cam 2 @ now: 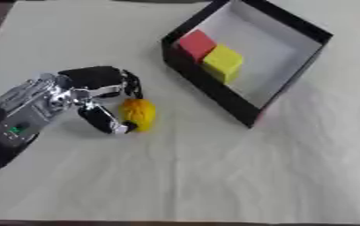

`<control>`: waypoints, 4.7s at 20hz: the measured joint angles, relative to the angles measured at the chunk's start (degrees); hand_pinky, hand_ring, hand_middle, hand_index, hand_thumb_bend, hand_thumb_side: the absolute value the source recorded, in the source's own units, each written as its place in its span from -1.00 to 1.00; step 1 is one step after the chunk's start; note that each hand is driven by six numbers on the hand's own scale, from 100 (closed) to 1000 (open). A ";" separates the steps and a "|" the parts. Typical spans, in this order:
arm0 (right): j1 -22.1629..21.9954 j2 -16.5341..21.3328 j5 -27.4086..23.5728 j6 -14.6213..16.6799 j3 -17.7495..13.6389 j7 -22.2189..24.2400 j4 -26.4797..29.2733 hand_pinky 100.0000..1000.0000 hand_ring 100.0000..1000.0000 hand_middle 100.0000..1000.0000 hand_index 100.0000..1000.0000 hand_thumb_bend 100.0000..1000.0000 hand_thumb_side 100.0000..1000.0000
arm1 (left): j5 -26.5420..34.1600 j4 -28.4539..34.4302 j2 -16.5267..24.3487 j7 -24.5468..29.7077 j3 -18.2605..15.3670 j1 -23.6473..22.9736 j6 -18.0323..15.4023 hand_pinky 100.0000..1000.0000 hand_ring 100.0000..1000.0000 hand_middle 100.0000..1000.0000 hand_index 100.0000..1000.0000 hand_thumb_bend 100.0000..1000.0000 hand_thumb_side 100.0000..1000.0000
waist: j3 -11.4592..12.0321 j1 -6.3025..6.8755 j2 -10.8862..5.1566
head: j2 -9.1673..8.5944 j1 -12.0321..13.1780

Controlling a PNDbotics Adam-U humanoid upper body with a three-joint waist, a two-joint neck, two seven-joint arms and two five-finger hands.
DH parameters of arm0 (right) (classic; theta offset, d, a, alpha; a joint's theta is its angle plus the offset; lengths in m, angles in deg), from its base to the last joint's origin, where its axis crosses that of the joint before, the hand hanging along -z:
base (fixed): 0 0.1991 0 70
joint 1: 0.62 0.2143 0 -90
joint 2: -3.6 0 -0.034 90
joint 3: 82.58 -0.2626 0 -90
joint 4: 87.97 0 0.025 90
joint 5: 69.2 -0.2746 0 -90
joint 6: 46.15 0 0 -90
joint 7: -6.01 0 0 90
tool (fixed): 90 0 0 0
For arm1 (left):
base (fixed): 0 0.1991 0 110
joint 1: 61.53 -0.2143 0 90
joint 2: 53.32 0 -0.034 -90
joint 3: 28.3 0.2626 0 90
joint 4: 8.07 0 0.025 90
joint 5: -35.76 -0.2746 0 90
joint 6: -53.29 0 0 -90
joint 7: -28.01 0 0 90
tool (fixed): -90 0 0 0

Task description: Pick up objects on the table and place them in the box.

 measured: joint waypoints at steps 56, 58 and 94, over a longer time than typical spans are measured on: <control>4.49 4.79 -4.98 2.78 -1.01 -4.37 0.00 0.98 0.76 0.65 0.74 -1.00 0.01 | -33.14 -34.40 -29.19 -22.56 -21.70 22.38 -17.55 0.59 0.62 0.61 0.81 0.57 -0.21 | -3.77 0.03 0.45 | -3.09 1.60; 4.49 4.79 -4.99 2.72 -1.00 -4.30 0.00 0.98 0.76 0.65 0.74 -1.00 0.01 | -33.22 -34.29 -29.19 -22.54 -22.11 22.21 -17.18 0.61 0.63 0.62 0.89 0.87 0.01 | -3.72 0.03 0.45 | -3.09 1.61; 0.39 3.73 -3.40 3.78 -2.13 -3.24 0.00 0.97 0.79 0.67 0.75 -1.00 -0.04 | 55.61 25.86 4.44 -46.28 -37.78 -11.17 0.19 0.67 0.47 0.59 0.71 -0.56 0.03 | 1.60 -1.04 0.43 | -1.70 -2.96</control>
